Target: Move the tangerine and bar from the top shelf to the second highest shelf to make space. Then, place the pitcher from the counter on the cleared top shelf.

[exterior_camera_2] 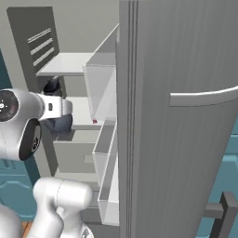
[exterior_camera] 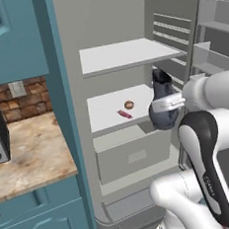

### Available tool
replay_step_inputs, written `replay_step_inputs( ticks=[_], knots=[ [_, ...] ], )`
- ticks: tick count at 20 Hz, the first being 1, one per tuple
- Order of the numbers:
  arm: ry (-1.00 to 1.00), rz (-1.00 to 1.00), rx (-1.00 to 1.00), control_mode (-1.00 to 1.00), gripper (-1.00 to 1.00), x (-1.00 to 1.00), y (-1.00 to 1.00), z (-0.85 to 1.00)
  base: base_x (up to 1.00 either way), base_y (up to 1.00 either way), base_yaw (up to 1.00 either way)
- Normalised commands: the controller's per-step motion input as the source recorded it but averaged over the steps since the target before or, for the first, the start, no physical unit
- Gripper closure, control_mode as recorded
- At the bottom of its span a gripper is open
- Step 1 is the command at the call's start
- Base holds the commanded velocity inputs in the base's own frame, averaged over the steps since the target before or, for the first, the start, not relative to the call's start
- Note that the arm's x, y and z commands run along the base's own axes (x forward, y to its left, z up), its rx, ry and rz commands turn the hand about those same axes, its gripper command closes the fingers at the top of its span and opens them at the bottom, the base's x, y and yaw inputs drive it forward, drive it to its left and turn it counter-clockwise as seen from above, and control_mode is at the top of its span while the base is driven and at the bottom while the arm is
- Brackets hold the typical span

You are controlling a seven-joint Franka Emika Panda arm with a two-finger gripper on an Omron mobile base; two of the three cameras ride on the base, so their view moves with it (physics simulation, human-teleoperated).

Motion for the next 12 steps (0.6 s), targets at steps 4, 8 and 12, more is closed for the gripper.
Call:
replay_step_inputs(
  ticks=[4,8,12],
  knots=[
    [-0.02,0.00,0.00,-1.00,1.00,0.00,0.10,0.64,0.00,0.00,0.00],
    [0.00,0.00,0.00,-1.00,1.00,0.02,0.10,0.71,0.00,0.00,0.00],
    [0.00,0.00,0.00,-1.00,1.00,0.03,0.07,0.56,0.00,0.00,0.00]
  ],
)
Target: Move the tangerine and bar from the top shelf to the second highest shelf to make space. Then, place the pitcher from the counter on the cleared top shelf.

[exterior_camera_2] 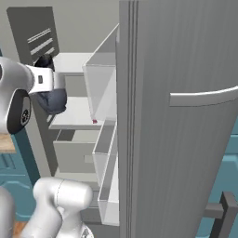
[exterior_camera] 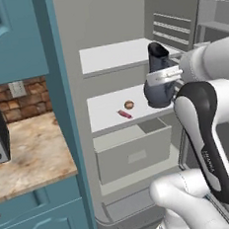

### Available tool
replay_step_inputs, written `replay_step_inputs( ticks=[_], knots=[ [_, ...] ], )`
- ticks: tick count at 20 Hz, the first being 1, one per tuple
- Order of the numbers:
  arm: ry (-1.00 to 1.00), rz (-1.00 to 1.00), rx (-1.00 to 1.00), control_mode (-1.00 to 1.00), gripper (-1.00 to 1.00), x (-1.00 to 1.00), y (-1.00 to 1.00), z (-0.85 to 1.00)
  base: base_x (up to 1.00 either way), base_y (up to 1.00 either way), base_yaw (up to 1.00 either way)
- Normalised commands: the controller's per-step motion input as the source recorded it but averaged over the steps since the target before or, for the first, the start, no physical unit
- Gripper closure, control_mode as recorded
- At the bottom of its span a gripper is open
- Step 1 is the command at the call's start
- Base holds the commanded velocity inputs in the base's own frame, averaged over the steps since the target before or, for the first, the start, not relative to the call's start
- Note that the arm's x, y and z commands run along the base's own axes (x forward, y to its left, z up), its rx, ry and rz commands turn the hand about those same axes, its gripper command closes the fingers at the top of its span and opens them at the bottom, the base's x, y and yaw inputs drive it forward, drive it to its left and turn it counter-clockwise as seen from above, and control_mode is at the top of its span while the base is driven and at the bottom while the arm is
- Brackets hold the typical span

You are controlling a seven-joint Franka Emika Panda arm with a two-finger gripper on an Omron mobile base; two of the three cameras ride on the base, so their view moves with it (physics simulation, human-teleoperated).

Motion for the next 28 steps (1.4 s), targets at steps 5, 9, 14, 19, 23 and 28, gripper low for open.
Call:
replay_step_inputs(
  ticks=[5,9,14,19,23,28],
  knots=[
    [-0.10,0.00,0.00,-1.00,1.00,0.08,0.00,0.42,0.00,0.00,0.00],
    [-0.10,0.00,0.00,-1.00,1.00,0.23,0.00,0.30,0.00,0.00,0.00],
    [-0.05,0.00,0.00,-1.00,1.00,0.43,0.00,0.16,0.00,0.00,0.00],
    [-0.05,0.00,0.00,-1.00,1.00,0.53,0.00,0.05,0.00,0.00,0.00],
    [-0.01,0.00,0.00,-1.00,1.00,0.62,0.00,0.00,0.00,0.00,0.00],
    [-0.01,-0.01,0.00,-1.00,1.00,0.68,-0.04,0.00,0.00,0.00,0.00]
  ],
)
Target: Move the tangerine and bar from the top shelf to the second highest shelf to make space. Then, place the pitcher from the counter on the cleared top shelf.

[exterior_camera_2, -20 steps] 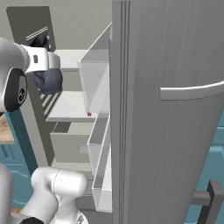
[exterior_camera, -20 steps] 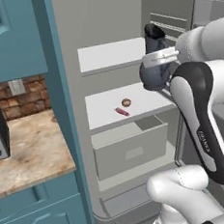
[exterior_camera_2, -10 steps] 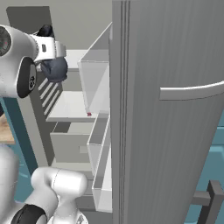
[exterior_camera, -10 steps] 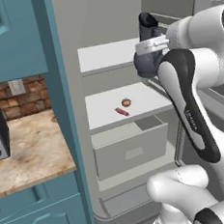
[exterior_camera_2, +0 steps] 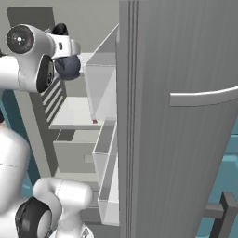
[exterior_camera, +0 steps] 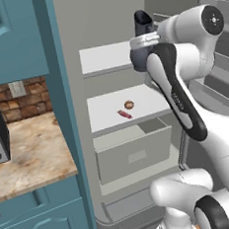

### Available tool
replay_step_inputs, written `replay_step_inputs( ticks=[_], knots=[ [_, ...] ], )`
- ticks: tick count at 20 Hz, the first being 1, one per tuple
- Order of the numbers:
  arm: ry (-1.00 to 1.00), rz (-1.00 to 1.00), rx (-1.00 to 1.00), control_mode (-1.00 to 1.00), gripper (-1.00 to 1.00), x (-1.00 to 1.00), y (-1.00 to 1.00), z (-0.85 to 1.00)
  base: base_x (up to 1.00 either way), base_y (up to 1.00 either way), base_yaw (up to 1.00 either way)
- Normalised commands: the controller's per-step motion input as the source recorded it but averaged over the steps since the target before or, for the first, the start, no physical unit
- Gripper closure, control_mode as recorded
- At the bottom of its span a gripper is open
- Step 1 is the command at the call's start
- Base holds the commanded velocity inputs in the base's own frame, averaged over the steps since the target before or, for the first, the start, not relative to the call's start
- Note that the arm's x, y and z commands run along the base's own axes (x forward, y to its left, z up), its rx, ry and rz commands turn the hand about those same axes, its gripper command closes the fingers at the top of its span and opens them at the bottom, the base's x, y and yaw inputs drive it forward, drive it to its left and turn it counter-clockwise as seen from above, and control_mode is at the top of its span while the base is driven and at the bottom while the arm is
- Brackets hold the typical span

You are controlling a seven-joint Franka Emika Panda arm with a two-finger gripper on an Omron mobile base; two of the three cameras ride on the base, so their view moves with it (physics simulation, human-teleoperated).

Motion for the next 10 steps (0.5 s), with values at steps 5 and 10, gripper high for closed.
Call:
replay_step_inputs(
  ticks=[5,10],
  knots=[
    [-0.04,0.00,0.00,-1.00,1.00,0.61,-0.01,0.02,0.00,0.00,0.00],
    [-0.02,0.00,0.00,-1.00,1.00,0.63,-0.03,0.00,0.00,0.00,0.00]
  ],
)
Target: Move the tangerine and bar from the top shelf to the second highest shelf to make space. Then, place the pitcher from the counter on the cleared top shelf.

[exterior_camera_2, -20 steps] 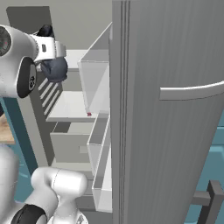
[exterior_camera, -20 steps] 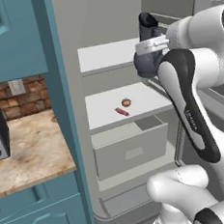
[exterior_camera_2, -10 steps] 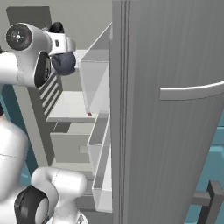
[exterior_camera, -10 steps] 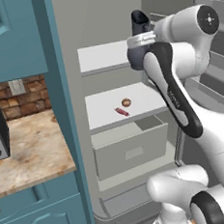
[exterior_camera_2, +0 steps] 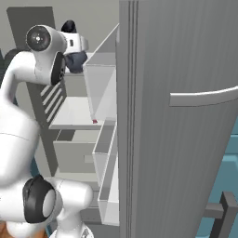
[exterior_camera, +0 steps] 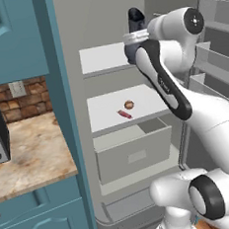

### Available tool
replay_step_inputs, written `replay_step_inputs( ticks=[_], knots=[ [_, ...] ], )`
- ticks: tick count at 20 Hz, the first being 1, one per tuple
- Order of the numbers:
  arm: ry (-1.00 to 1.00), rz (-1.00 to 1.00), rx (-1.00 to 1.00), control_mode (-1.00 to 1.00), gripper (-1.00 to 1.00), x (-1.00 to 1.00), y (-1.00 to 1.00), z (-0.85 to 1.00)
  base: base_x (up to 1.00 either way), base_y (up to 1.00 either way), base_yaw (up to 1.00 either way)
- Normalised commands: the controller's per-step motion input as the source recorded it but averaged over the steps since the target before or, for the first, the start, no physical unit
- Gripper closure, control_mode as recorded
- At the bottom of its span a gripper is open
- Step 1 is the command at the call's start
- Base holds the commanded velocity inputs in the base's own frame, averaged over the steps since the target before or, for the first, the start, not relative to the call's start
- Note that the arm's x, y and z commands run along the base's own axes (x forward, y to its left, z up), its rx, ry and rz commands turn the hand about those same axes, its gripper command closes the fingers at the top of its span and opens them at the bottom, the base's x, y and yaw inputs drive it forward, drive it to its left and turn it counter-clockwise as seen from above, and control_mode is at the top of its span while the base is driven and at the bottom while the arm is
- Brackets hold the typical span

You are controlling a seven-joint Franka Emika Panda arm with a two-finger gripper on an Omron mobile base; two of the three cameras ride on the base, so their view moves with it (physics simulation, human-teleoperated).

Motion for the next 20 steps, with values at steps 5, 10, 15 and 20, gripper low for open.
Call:
replay_step_inputs(
  ticks=[5,10,15,20],
  knots=[
    [0.00,0.00,0.00,-1.00,1.00,0.67,-0.02,-0.02,0.00,0.00,0.00],
    [0.00,0.00,0.00,-1.00,1.00,0.75,0.00,-0.14,0.00,0.00,0.00],
    [0.00,0.00,0.00,-1.00,1.00,0.73,0.00,-0.20,0.00,0.00,0.00],
    [0.01,0.00,0.00,-1.00,1.00,0.64,0.00,-0.20,0.00,0.00,0.00]
  ],
)
